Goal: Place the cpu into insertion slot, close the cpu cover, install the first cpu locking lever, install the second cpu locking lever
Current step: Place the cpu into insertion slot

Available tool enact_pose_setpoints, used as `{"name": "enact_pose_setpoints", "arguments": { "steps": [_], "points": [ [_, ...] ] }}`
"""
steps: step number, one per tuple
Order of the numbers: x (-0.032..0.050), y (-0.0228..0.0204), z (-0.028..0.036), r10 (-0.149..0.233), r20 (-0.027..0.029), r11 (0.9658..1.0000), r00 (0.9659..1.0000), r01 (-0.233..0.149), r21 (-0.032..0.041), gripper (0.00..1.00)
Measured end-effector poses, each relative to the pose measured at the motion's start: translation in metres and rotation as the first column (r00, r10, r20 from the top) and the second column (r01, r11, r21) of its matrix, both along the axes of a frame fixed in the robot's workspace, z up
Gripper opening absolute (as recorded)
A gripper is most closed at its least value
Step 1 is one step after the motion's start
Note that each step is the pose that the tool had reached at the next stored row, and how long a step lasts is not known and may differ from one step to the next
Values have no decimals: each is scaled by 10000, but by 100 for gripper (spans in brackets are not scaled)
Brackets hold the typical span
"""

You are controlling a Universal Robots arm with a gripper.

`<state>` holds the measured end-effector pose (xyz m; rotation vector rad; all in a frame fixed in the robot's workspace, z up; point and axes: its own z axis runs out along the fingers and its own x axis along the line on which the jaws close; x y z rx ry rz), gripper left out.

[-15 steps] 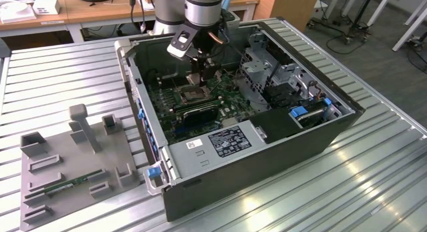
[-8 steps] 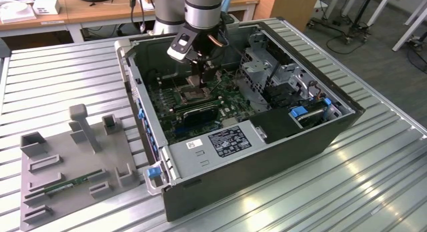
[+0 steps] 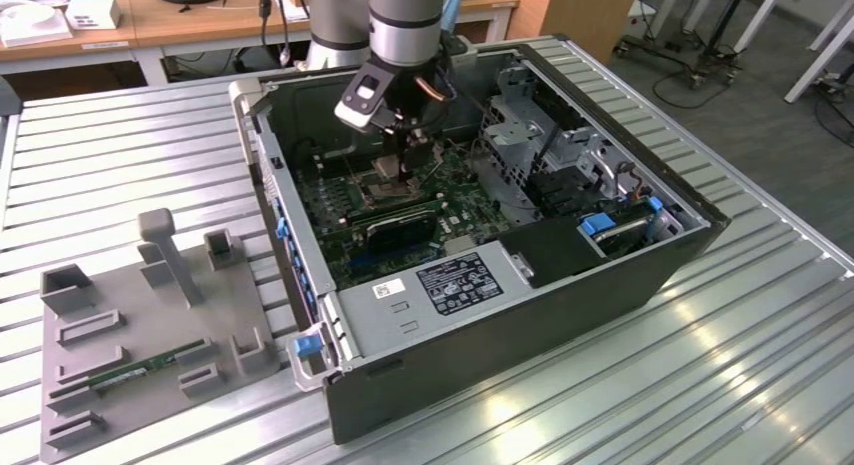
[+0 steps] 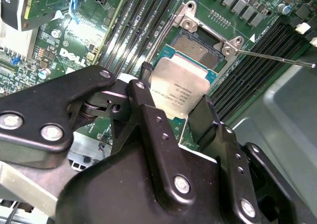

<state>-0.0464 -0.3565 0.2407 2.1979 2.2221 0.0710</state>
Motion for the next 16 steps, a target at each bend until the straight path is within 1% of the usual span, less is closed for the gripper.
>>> {"name": "enact_pose_setpoints", "arguments": {
  "steps": [4, 10, 16],
  "points": [
    [0, 0, -27, 0, -1, 10000, 10000, 0, -3, 55],
    [0, 0, -30, -1, -1, 10000, 10000, 1, -2, 55],
    [-1, 18, -31, -2, -1, 10000, 10000, 2, -3, 55]
  ]
}}
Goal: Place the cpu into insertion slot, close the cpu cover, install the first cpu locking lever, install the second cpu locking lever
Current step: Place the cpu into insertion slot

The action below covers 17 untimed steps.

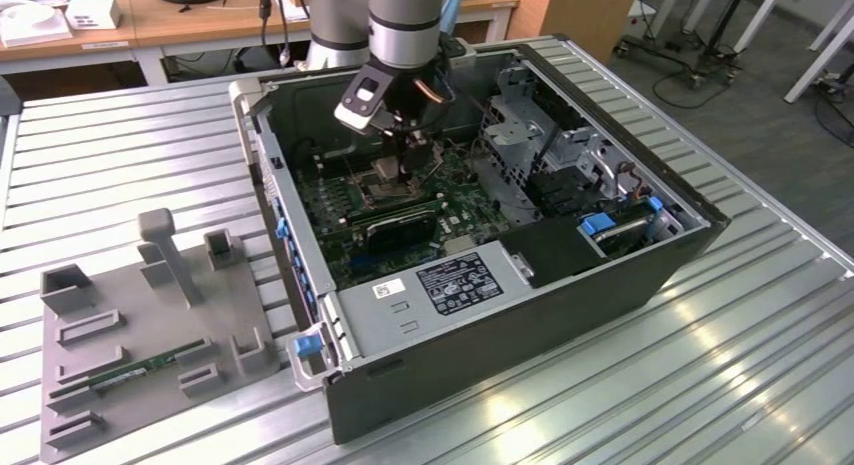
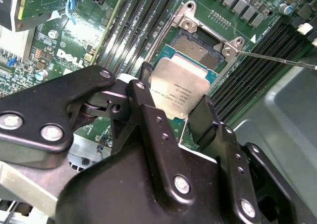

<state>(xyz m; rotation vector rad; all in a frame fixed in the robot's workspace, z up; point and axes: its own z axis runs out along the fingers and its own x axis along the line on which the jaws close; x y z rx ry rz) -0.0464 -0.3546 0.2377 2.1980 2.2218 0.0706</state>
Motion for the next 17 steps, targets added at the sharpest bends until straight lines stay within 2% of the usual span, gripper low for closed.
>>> {"name": "enact_pose_setpoints", "arguments": {
  "steps": [8, 17],
  "points": [
    [-1, 21, -25, -4, 0, 10000, 10000, 4, 0, 55],
    [-1, 33, -164, -19, 0, 10000, 10000, 19, 0, 55]
  ]
}}
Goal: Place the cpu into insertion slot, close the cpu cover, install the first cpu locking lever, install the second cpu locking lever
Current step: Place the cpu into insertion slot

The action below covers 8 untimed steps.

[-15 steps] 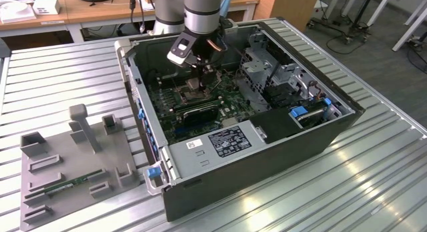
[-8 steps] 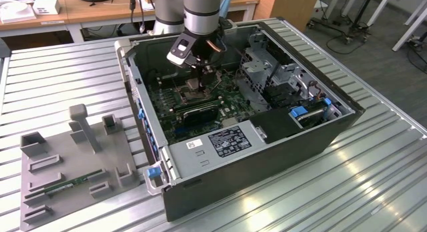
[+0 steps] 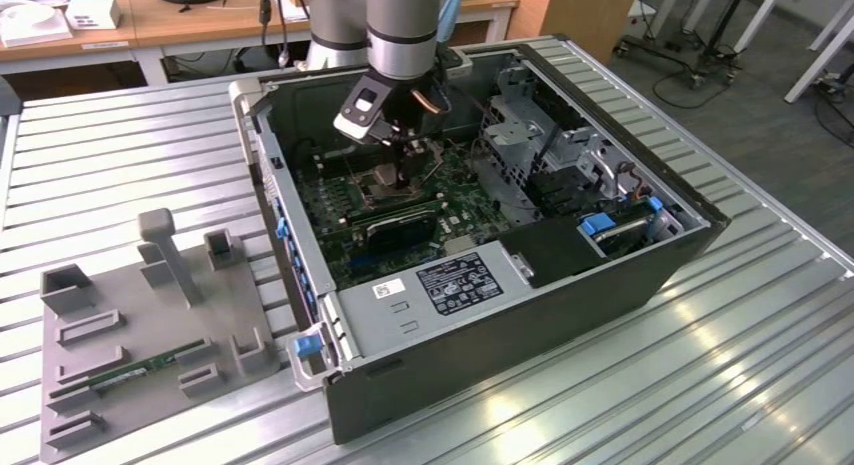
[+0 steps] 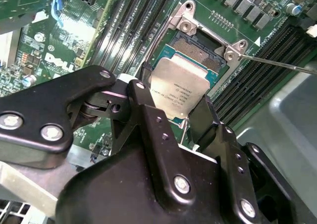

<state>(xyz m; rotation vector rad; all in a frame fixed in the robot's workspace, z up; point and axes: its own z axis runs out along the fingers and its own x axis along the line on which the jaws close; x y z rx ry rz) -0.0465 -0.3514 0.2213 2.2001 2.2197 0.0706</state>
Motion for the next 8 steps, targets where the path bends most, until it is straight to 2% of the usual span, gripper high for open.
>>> {"name": "enact_pose_setpoints", "arguments": {
  "steps": [8],
  "points": [
    [0, 16, -23, -1, 0, 10000, 10000, 1, 0, 55]
  ]
}}
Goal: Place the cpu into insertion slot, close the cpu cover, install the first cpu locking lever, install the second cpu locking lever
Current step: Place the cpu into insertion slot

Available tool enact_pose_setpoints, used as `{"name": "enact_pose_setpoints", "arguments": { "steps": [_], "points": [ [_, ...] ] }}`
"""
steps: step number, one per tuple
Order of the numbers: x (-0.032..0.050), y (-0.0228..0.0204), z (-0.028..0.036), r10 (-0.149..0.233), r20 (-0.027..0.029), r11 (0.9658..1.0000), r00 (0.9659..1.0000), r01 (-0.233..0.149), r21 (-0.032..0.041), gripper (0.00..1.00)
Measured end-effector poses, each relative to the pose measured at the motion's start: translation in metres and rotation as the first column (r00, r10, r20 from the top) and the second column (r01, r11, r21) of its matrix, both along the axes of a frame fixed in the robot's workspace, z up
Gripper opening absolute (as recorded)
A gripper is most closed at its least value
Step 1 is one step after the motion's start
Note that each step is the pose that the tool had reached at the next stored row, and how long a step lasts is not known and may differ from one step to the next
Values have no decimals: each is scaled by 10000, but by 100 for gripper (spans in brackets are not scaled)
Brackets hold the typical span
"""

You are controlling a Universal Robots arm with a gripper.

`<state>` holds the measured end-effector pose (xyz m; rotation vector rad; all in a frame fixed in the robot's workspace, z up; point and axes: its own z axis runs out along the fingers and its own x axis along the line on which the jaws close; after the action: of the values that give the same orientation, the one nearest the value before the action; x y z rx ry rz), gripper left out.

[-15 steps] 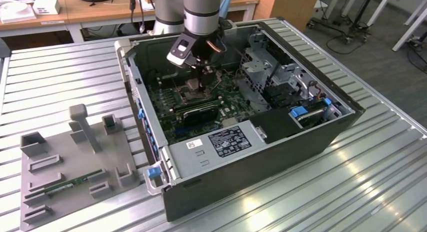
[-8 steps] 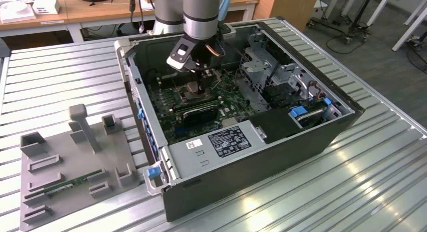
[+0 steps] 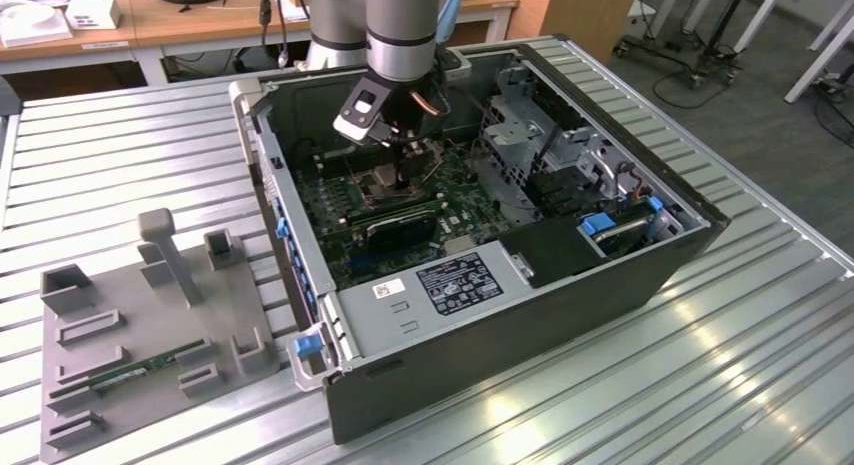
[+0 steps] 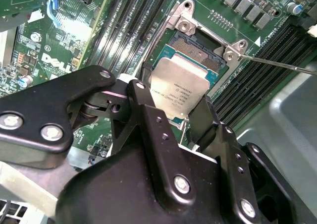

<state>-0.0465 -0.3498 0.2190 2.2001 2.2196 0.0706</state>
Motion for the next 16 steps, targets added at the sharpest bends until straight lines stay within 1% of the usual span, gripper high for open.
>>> {"name": "enact_pose_setpoints", "arguments": {
  "steps": [3, 9, 15, 16],
  "points": [
    [-2, 6, -3, -3, -1, 10000, 10000, 3, -1, 55],
    [-11, 61, -27, -23, 0, 10000, 10000, 23, -1, 55],
    [-12, 63, -29, -26, -3, 10000, 10000, 26, -1, 55],
    [-12, 64, -29, -27, -29, 10000, 10000, 27, -1, 55]
  ]
}}
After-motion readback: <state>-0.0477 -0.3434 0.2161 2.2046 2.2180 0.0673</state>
